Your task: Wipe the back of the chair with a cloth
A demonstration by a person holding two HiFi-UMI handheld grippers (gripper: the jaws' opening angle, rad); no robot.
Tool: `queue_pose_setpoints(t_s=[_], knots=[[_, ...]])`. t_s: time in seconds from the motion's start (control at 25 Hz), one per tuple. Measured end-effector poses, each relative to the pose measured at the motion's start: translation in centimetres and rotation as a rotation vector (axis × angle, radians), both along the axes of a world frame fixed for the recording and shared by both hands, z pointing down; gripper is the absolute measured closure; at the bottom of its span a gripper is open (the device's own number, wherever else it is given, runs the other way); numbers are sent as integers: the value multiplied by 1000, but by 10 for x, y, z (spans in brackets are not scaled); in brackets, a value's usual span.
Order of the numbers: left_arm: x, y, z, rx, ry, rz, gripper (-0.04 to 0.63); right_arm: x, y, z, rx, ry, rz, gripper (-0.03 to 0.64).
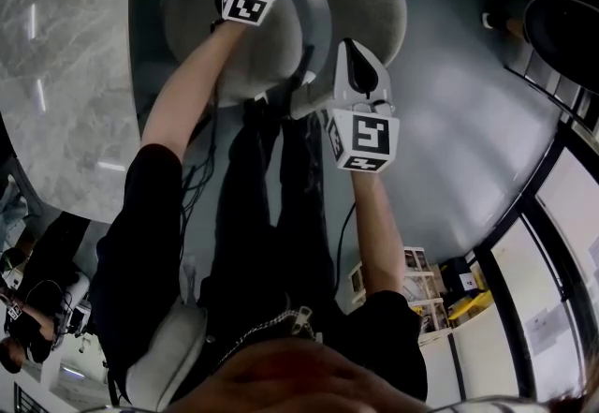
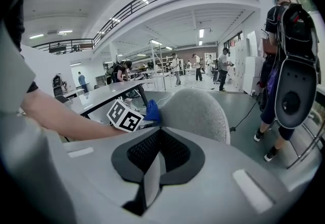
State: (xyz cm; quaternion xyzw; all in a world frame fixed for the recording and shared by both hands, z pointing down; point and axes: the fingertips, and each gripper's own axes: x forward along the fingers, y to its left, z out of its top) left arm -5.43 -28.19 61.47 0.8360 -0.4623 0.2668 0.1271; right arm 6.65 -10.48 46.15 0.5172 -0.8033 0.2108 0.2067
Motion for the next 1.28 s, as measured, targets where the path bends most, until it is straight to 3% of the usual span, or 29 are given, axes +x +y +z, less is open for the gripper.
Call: queue_pose_setpoints(t_s=[0.56, 1.28], knots=[[57, 28, 9, 26, -5, 138, 483, 18, 22, 5, -21, 12, 36, 614], [123, 111, 0, 75, -80, 446, 484, 36, 58, 0, -27, -6, 112, 614]])
